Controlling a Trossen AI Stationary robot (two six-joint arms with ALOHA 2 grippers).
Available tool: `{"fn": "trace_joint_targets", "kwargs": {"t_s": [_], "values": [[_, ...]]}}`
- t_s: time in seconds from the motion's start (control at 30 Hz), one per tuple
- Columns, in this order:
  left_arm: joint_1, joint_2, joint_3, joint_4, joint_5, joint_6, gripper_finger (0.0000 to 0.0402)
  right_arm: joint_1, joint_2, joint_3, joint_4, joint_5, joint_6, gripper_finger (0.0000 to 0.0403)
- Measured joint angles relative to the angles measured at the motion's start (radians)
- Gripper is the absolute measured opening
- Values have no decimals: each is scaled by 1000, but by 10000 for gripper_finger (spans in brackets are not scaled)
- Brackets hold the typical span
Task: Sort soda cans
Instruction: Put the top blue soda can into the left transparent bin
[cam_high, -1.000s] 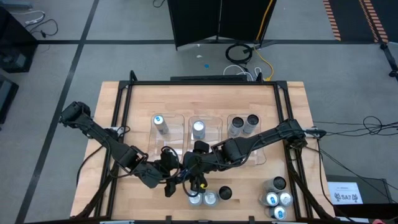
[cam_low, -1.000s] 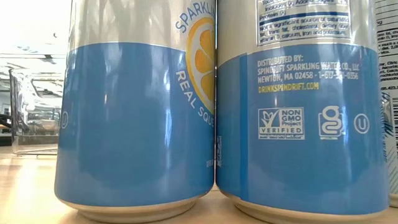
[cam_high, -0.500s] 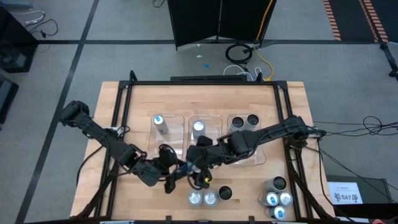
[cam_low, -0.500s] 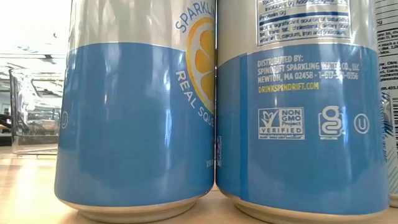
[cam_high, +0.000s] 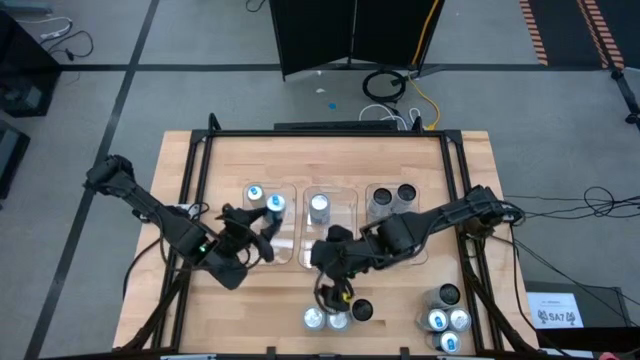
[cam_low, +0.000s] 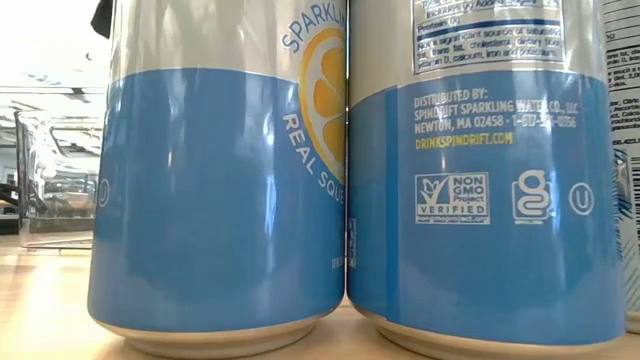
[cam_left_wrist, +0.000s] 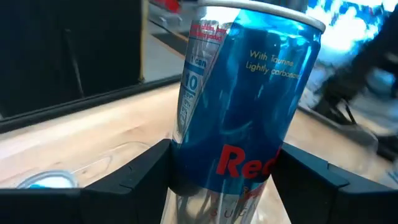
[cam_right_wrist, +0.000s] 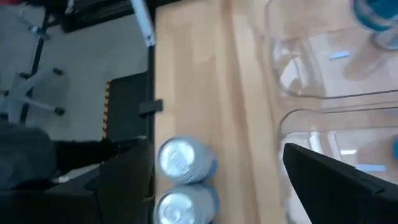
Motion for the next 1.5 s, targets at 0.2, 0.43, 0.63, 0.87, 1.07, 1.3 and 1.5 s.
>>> {"fn": "trace_joint_targets", "kwargs": {"t_s": [0.2,0.43,0.63,0.87,1.07,1.3,1.5], "values": [[12,45,-117,87,-88,-144,253,15,1,0,-2,15,-11,350],[72,111,-167,88,-92,-257,259,15,1,0,-2,57,-9,350],[132,188,-170,122,-48,-258,276,15,1,0,-2,59,-7,350],[181,233,-170,140,55,-258,283,15,1,0,-2,59,7,350],[211,237,-170,139,62,-257,283,15,2,0,-2,59,18,350],[248,237,-169,137,62,-257,284,19,2,0,-2,59,20,350],[280,237,-169,137,64,-256,284,23,2,0,-2,60,40,350]]}}
